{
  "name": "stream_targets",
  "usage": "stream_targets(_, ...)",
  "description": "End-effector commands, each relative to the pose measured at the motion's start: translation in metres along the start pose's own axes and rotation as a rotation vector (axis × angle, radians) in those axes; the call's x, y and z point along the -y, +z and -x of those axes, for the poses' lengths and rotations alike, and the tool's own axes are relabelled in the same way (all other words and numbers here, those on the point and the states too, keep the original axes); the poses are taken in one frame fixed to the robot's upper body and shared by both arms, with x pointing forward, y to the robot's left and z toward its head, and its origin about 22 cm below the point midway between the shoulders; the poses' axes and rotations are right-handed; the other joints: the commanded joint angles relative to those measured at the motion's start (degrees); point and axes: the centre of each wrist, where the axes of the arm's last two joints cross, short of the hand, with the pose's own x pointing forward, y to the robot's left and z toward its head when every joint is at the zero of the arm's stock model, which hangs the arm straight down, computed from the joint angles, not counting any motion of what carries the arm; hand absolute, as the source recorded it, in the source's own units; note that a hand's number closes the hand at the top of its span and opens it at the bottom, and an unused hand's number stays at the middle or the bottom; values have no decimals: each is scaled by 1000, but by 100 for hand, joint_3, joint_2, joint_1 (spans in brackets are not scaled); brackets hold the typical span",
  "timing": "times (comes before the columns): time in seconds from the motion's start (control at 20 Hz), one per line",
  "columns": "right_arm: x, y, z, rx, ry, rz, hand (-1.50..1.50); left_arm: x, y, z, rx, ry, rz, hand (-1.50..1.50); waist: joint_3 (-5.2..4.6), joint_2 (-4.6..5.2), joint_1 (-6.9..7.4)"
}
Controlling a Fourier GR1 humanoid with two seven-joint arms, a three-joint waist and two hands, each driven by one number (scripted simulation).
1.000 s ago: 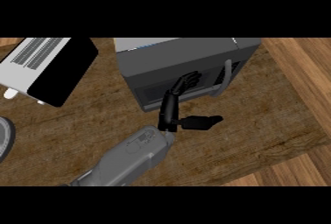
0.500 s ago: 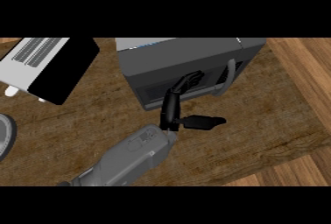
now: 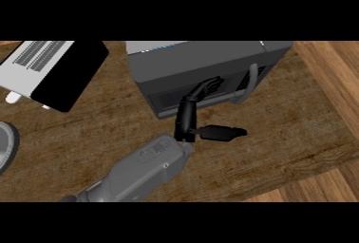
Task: Pick up the milk, place it into the microwave and close the microwave
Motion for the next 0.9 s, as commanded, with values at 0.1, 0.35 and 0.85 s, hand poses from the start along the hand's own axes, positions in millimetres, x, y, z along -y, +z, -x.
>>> stream_targets(0.1, -20, 9, 25, -15, -252, 32, -150, -6, -26, -7, -1, -12, -86, -150, -7, 73, 42)
stream_targets(0.35, -18, 11, 32, -34, -315, 34, -150, -5, -28, -10, 17, -5, -87, -150, -12, 70, -21)
stream_targets(0.85, 3, 8, 35, -57, -372, 50, -150, -5, -30, -8, 30, 1, -96, -150, -2, 59, -12)
